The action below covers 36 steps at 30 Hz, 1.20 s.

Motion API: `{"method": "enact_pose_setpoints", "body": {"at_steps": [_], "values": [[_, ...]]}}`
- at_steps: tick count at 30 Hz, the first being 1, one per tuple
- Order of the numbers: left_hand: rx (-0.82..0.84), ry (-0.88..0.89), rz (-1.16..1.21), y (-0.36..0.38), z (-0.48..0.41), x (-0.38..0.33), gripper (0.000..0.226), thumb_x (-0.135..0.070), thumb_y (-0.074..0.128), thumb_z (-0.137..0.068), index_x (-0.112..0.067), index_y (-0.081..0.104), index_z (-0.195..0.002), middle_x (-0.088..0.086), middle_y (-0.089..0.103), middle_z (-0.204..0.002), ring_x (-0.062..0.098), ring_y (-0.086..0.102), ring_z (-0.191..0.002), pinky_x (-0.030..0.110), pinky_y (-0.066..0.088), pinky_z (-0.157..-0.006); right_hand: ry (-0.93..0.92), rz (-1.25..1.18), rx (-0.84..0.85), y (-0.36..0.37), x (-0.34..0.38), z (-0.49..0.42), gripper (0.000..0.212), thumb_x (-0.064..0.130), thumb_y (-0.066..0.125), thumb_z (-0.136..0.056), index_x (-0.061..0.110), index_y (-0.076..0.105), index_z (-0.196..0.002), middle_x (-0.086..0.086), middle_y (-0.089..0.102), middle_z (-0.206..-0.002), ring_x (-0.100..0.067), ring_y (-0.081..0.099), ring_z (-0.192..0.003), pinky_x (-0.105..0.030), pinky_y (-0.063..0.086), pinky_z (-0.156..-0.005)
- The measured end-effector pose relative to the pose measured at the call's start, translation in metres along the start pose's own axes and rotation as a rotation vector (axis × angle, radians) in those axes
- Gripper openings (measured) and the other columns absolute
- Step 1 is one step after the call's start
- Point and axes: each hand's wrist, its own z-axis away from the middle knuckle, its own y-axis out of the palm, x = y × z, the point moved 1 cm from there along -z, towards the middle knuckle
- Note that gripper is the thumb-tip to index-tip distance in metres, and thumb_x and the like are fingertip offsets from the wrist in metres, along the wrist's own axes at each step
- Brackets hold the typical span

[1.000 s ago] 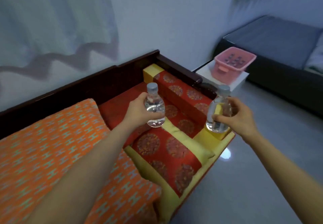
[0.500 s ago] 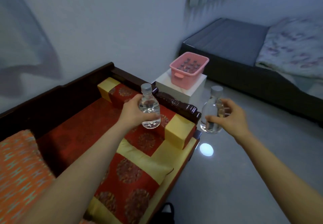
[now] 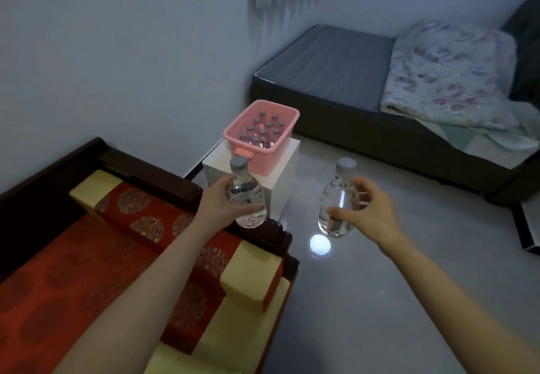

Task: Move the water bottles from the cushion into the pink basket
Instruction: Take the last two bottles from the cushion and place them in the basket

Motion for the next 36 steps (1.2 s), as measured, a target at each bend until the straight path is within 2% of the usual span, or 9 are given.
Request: {"method": "enact_pose_setpoints", "body": {"at_steps": [3,6,12,15,24,27,30,34,36], "values": [[0.008,-0.018,-0.032,0.028,-0.048,-0.010,0.058,-0.022,0.090,-0.057,-0.017,0.062,-0.108,-0.018,0.064,-0.088,-0.018,0.059,-0.073,0.000,0.043,-0.063,0.038,-0.003,-0.006,-0.016,-0.023,-0.045,0.061,0.026,0.088,-0.060,0.028,0.053,-0.110,0.004,0.060,-0.105,-0.018,0.057,-0.095,-0.028,0.049,-0.073],[-0.001,-0.041,-0.039,0.056,-0.099,-0.021,0.055,-0.021,0.089,-0.058,-0.021,0.060,-0.105,-0.019,0.063,-0.086,-0.015,0.057,-0.071,-0.001,0.041,-0.060,0.058,-0.004,0.020,-0.035,-0.045,-0.102,0.064,0.024,0.088,-0.060,0.024,0.054,-0.114,0.000,0.060,-0.109,-0.021,0.057,-0.097,-0.031,0.050,-0.075],[-0.147,-0.163,0.005,0.110,-0.176,-0.024,0.069,-0.027,0.091,-0.054,-0.023,0.056,-0.114,-0.009,0.067,-0.100,0.008,0.065,-0.092,0.029,0.051,-0.084,0.018,-0.003,0.115,-0.078,-0.072,-0.218,0.060,0.022,0.087,-0.064,0.025,0.048,-0.110,0.003,0.055,-0.104,-0.018,0.054,-0.096,-0.029,0.043,-0.075],[-0.209,-0.236,-0.010,0.135,-0.212,-0.031,0.070,-0.022,0.090,-0.054,-0.021,0.056,-0.114,-0.004,0.067,-0.103,0.015,0.065,-0.094,0.037,0.053,-0.089,-0.016,-0.021,0.167,-0.100,-0.079,-0.275,0.060,0.022,0.088,-0.062,0.022,0.050,-0.109,0.005,0.056,-0.102,-0.017,0.055,-0.095,-0.029,0.045,-0.076],[-0.296,-0.305,-0.020,0.173,-0.306,-0.041,0.065,-0.016,0.089,-0.056,-0.017,0.056,-0.112,-0.009,0.065,-0.092,0.003,0.063,-0.080,0.015,0.046,-0.067,-0.068,-0.122,0.274,-0.098,-0.104,-0.420,0.061,0.030,0.087,-0.058,0.029,0.050,-0.107,0.004,0.058,-0.106,-0.017,0.058,-0.099,-0.026,0.049,-0.074],[-0.318,-0.337,-0.033,0.170,-0.335,-0.028,0.072,-0.018,0.090,-0.054,-0.016,0.055,-0.117,-0.001,0.067,-0.102,0.011,0.066,-0.086,0.022,0.049,-0.073,-0.074,-0.142,0.330,-0.071,-0.109,-0.463,0.067,0.031,0.086,-0.058,0.033,0.052,-0.116,0.004,0.059,-0.111,-0.017,0.059,-0.101,-0.033,0.052,-0.081],[-0.360,-0.353,-0.039,0.163,-0.369,-0.014,0.072,-0.017,0.090,-0.054,-0.017,0.055,-0.118,-0.002,0.066,-0.103,0.009,0.064,-0.086,0.025,0.051,-0.077,-0.106,-0.156,0.393,-0.035,-0.105,-0.510,0.069,0.023,0.086,-0.061,0.032,0.053,-0.120,0.004,0.058,-0.115,-0.015,0.057,-0.103,-0.027,0.047,-0.079],[-0.409,-0.369,-0.014,0.151,-0.404,0.001,0.066,-0.012,0.088,-0.059,-0.020,0.054,-0.114,-0.008,0.063,-0.097,-0.008,0.056,-0.080,0.006,0.042,-0.068,-0.162,-0.131,0.460,0.010,-0.097,-0.558,0.071,0.021,0.086,-0.061,0.031,0.052,-0.122,0.005,0.058,-0.116,-0.014,0.057,-0.105,-0.033,0.048,-0.086],[-0.445,-0.396,-0.010,0.145,-0.423,0.008,0.067,-0.014,0.088,-0.059,-0.021,0.054,-0.117,-0.009,0.061,-0.099,-0.004,0.056,-0.081,0.011,0.040,-0.072,-0.162,-0.109,0.517,0.033,-0.086,-0.584,0.066,0.017,0.086,-0.061,0.032,0.055,-0.117,0.009,0.061,-0.110,-0.008,0.060,-0.099,-0.029,0.051,-0.084]]}}
